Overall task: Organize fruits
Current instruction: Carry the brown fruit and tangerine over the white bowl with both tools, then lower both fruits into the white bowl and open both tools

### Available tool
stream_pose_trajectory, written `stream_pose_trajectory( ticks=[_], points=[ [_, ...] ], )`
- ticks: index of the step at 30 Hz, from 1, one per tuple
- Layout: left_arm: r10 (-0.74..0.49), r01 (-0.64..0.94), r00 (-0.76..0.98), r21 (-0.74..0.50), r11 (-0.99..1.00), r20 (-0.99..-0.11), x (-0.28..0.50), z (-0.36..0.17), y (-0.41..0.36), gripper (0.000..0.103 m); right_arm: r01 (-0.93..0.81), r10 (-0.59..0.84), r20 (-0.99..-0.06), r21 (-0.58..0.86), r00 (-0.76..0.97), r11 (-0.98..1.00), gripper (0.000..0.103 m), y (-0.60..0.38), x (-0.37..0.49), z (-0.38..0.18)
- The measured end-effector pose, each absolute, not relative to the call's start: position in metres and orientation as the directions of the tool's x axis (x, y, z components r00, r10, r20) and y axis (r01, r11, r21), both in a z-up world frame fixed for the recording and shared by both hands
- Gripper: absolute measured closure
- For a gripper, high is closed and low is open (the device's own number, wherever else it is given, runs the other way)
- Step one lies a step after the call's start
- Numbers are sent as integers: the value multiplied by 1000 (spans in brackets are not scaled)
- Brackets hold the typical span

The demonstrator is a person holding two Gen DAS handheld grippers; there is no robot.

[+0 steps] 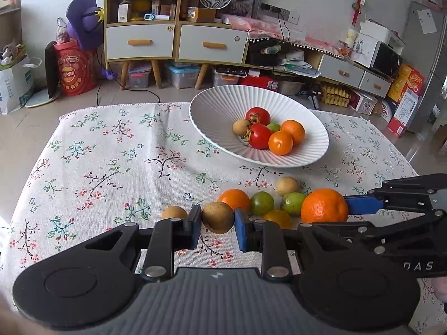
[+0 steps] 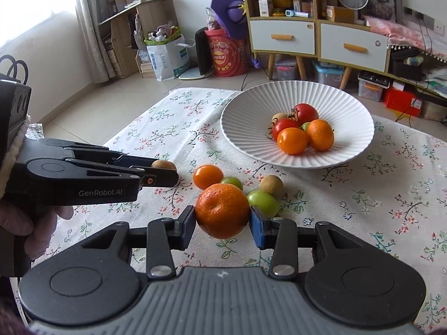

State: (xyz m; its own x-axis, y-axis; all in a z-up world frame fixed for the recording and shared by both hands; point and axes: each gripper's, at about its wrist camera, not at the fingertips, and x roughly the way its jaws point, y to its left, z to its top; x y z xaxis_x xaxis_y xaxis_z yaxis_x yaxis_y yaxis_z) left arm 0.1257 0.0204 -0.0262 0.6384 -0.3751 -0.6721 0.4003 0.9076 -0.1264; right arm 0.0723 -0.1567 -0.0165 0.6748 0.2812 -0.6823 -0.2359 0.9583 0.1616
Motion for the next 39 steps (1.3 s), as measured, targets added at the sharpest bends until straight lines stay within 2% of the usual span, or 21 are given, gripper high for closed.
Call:
stream_pose_trajectory(
  ticks=[14,28,34,39],
  points=[
    [-401,412,673,-135,901,-622,134,-12,-1,83,-165,229,-639,160,735,973,65,-177,87,-5],
    [-342,330,728,-134,934,-594,179,-9,-33,83,16,87,-617,159,782,987,65,-217,135,-5],
    [-344,355,716,-107,929,-608,209,-18,-45,83,23,54,-619,116,784,993,65,-226,149,-12],
    [-353,365,702,-112,924,-618,225,-25,-49,83,28,68,-634,140,770,990,65,-233,164,-22]
  ],
)
